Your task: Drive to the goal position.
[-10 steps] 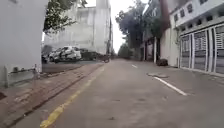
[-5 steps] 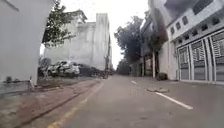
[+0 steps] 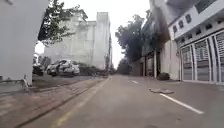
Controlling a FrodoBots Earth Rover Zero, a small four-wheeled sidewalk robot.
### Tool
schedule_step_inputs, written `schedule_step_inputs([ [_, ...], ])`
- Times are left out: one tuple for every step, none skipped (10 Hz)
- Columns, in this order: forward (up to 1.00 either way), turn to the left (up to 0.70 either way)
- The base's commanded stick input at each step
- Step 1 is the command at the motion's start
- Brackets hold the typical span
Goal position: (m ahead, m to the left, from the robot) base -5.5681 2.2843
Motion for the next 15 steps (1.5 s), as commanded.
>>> schedule_step_inputs([
  [0.50,0.50],
  [0.50,0.50],
  [0.50,0.50],
  [0.50,0.50],
  [0.50,0.50],
  [0.50,0.41],
  [0.50,0.13],
  [0.50,0.00],
  [0.50,0.00],
  [0.50,0.00],
  [0.50,0.00],
  [0.50,0.00],
  [0.50,0.00],
  [0.50,0.00],
  [0.50,0.00],
])
